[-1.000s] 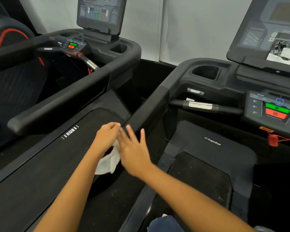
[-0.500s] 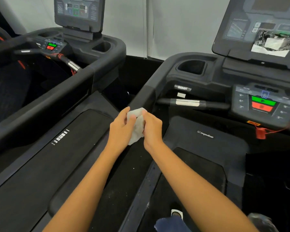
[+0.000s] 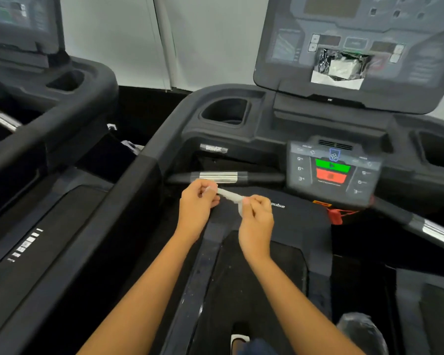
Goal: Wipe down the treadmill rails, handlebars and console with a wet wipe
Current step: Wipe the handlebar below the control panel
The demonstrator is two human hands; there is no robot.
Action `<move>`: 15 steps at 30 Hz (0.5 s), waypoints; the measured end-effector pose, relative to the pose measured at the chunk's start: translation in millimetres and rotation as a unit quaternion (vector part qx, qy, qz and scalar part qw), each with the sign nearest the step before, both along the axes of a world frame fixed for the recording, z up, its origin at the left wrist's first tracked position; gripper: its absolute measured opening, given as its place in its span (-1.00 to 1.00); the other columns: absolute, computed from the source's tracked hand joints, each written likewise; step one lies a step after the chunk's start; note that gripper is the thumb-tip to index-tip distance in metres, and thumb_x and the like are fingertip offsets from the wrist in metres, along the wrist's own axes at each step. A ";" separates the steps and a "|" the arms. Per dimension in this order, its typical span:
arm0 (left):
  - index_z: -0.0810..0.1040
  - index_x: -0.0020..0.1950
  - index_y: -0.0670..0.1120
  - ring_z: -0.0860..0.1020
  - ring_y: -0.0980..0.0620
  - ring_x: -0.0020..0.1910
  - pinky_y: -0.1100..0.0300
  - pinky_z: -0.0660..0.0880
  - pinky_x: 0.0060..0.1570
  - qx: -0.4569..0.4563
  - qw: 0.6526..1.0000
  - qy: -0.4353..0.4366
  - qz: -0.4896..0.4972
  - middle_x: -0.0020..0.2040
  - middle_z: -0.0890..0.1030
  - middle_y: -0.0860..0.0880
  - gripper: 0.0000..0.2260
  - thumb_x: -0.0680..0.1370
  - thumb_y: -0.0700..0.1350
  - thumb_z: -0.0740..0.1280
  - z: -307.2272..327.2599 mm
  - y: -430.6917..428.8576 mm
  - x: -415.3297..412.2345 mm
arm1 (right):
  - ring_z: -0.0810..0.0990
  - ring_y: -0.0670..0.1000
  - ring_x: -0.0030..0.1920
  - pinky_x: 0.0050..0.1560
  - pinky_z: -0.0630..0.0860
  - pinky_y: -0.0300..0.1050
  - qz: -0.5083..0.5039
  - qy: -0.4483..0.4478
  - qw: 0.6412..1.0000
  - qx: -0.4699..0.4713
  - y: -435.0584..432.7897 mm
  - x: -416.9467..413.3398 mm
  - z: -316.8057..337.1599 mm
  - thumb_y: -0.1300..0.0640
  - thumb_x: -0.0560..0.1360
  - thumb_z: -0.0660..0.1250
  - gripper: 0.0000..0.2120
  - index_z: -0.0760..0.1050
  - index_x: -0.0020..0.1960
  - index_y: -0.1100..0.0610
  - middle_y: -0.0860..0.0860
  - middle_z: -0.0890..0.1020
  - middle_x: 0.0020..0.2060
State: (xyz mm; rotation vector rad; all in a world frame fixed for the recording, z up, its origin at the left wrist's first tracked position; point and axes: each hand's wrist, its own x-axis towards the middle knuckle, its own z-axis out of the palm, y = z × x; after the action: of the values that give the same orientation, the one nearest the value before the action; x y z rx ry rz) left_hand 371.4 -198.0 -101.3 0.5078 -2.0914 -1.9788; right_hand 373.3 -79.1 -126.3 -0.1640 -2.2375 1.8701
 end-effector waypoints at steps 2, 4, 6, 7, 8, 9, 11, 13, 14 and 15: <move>0.57 -0.08 -0.13 0.61 0.04 -0.13 0.11 0.61 -0.01 0.020 0.999 0.022 -0.013 -0.13 0.59 -0.07 -0.92 0.58 -0.23 0.30 0.5 13.4 -15.9 | 0.48 -0.14 -0.15 -0.06 0.35 -0.33 -0.016 0.049 0.998 0.035 14.3 -23.0 0.1 0.26 0.58 0.24 -0.82 0.60 -0.11 0.24 -0.07 0.47 -0.13; 0.58 -0.01 -0.09 0.62 0.02 -0.06 0.16 0.60 0.00 0.010 0.998 0.053 -0.033 -0.04 0.61 -0.06 -0.91 0.58 -0.24 0.30 3.9 23.7 -32.9 | 0.52 -0.09 -0.07 -0.01 0.37 -0.34 -0.029 0.094 0.994 0.054 26.7 -47.1 8.7 0.22 0.57 0.22 -0.79 0.63 0.00 0.25 -0.03 0.51 -0.07; 0.59 0.06 -0.04 0.60 0.04 0.01 0.24 0.57 0.00 -0.018 0.996 0.071 -0.050 0.02 0.62 -0.02 -0.83 0.57 -0.27 0.30 8.1 30.5 -51.0 | 0.53 -0.07 0.06 0.12 0.36 -0.41 -0.030 0.127 0.989 0.066 35.0 -70.0 19.6 0.21 0.58 0.19 -0.74 0.62 0.11 0.26 0.02 0.56 0.04; 0.58 0.09 -0.03 0.58 0.08 0.02 0.30 0.55 -0.01 -0.034 0.996 0.070 -0.054 0.04 0.62 0.02 -0.79 0.56 -0.29 0.29 10.3 32.7 -59.4 | 0.52 -0.06 0.13 0.19 0.34 -0.41 -0.034 0.140 0.986 0.079 38.4 -80.6 22.5 0.21 0.59 0.17 -0.72 0.60 0.16 0.26 0.04 0.57 0.11; 0.58 0.12 -0.02 0.57 0.11 0.05 0.34 0.52 -0.01 -0.048 0.995 0.064 -0.054 0.05 0.61 0.06 -0.76 0.55 -0.31 0.28 11.6 33.7 -66.7 | 0.49 -0.06 0.19 0.26 0.31 -0.39 -0.034 0.150 0.983 0.097 40.1 -89.7 21.2 0.20 0.60 0.17 -0.71 0.57 0.21 0.27 0.05 0.57 0.16; 0.57 0.14 -0.01 0.55 0.13 0.09 0.35 0.50 0.03 -0.061 0.996 0.054 -0.048 0.07 0.60 0.08 -0.73 0.55 -0.32 0.28 11.3 33.2 -72.2 | 0.47 -0.04 0.24 0.32 0.28 -0.37 -0.021 0.160 0.980 0.119 40.4 -97.7 16.5 0.20 0.61 0.16 -0.70 0.54 0.24 0.28 0.05 0.56 0.20; 0.56 0.19 -0.01 0.51 0.15 0.15 0.31 0.44 0.14 -0.080 0.996 0.032 -0.027 0.12 0.58 0.11 -0.72 0.55 -0.29 0.29 2.8 27.8 -78.8 | 0.47 0.04 0.27 0.43 0.22 -0.17 0.032 0.161 0.957 0.239 37.7 -112.3 -0.8 0.16 0.62 0.09 -0.65 0.56 0.22 0.28 0.07 0.59 0.19; 0.57 0.20 0.00 0.49 0.17 0.18 0.24 0.41 0.21 -0.104 0.994 0.011 -0.010 0.15 0.57 0.10 -0.73 0.56 -0.25 0.29 -9.2 19.7 -79.7 | 0.58 0.10 0.12 0.40 0.25 0.08 0.057 0.143 0.885 0.439 31.5 -120.2 -20.1 0.10 0.58 0.01 -0.61 0.61 0.03 0.18 0.03 0.66 -0.02; 0.57 0.20 0.00 0.49 0.18 0.17 0.23 0.42 0.21 -0.118 0.993 0.007 -0.004 0.16 0.57 0.09 -0.74 0.56 -0.24 0.29 -15.5 16.0 -79.5 | 0.61 0.08 0.02 0.36 0.29 0.11 0.063 0.123 0.855 0.499 27.5 -121.9 -23.3 0.07 0.57 0.00 -0.60 0.60 -0.05 0.13 0.00 0.66 -0.12; 0.58 0.19 0.00 0.50 0.18 0.15 0.22 0.44 0.20 -0.137 0.991 0.007 -0.003 0.16 0.57 0.08 -0.74 0.55 -0.23 0.29 -20.4 13.4 -79.2 | 0.62 0.07 -0.07 0.29 0.35 0.10 0.075 0.099 0.837 0.532 23.0 -122.3 -21.1 0.03 0.58 -0.01 -0.59 0.60 -0.11 0.11 -0.01 0.65 -0.20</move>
State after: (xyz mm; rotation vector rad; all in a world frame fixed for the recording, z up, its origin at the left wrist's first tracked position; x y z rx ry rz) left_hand 292.2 -184.6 -121.8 0.4332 -2.3083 -1.6534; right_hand 250.9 -56.1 -147.4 0.3796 -2.7866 0.4059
